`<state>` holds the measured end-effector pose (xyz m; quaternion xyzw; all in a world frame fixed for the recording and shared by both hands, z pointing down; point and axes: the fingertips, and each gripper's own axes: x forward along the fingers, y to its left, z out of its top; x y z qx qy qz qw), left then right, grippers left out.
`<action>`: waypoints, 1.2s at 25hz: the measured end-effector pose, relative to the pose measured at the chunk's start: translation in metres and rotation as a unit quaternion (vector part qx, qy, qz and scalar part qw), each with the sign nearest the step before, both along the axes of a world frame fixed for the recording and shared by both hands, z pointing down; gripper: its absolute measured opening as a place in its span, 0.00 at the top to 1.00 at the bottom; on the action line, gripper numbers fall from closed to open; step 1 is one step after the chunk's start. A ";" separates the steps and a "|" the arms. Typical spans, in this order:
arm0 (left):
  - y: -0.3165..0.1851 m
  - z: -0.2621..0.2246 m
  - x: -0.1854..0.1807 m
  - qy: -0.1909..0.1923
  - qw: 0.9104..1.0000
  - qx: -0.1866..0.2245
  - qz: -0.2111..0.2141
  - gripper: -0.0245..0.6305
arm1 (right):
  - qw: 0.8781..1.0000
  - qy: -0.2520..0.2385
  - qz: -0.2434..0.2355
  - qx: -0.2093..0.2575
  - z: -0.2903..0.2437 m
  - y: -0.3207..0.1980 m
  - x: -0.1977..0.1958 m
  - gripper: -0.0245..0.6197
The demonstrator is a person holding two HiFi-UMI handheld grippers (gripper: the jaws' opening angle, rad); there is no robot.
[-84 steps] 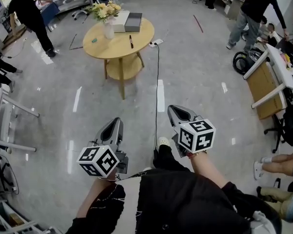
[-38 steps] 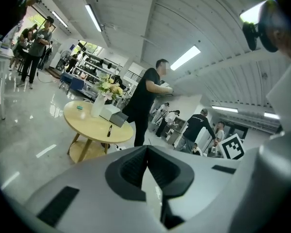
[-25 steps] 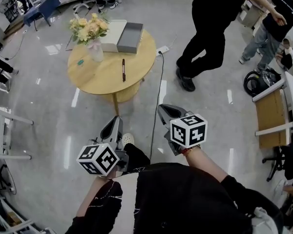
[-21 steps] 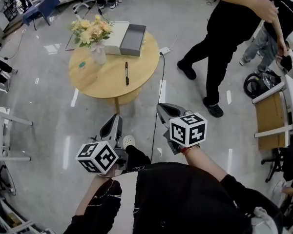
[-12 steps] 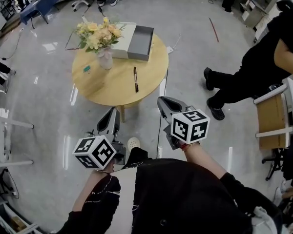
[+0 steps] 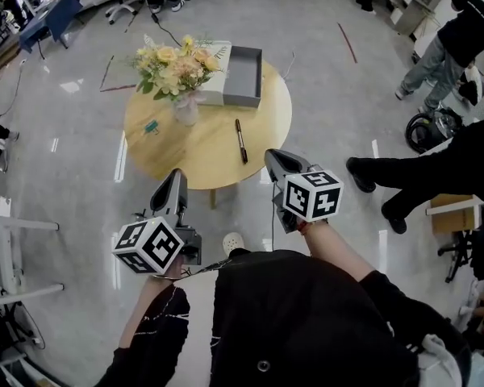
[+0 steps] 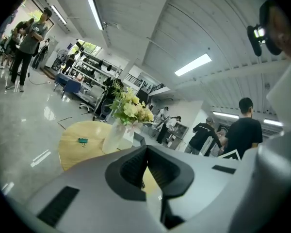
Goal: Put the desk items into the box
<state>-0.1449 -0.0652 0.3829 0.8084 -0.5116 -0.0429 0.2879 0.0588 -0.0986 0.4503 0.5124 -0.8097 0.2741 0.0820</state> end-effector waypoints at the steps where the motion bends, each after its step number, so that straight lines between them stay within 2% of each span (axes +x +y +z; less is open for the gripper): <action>1: -0.003 0.002 -0.009 -0.005 1.000 0.001 -0.003 0.95 | 1.000 0.001 0.006 -0.004 0.004 -0.005 -0.001 0.95; 4: -0.012 0.011 -0.034 -0.028 1.000 0.000 -0.006 0.95 | 1.000 -0.009 0.023 -0.020 0.014 -0.018 -0.001 0.95; 8: -0.022 0.021 -0.054 -0.054 0.998 -0.008 0.017 0.95 | 0.998 -0.038 0.027 -0.049 0.038 -0.027 -0.012 0.95; 10: -0.027 0.019 -0.058 -0.063 0.998 -0.003 0.022 0.95 | 0.996 -0.023 0.023 -0.084 0.066 -0.029 -0.017 0.95; 13: -0.033 0.006 -0.062 -0.060 0.998 0.012 0.011 0.95 | 0.991 0.028 0.012 -0.131 0.098 -0.026 -0.017 0.95; 16: -0.035 0.004 -0.067 -0.055 0.998 0.012 -0.007 0.95 | 0.987 0.053 0.008 -0.152 0.113 -0.025 -0.011 0.95; 20: -0.031 0.011 -0.069 -0.031 0.999 0.003 -0.025 0.95 | 0.986 0.043 0.014 -0.163 0.124 -0.028 -0.006 0.95; 26: -0.027 0.021 -0.069 -0.018 0.999 -0.006 -0.044 0.95 | 0.985 0.026 0.020 -0.167 0.132 -0.038 -0.006 0.95; 30: -0.028 0.023 -0.066 -0.019 0.999 -0.010 -0.044 0.95 | 0.985 0.014 0.020 -0.173 0.135 -0.042 -0.009 0.89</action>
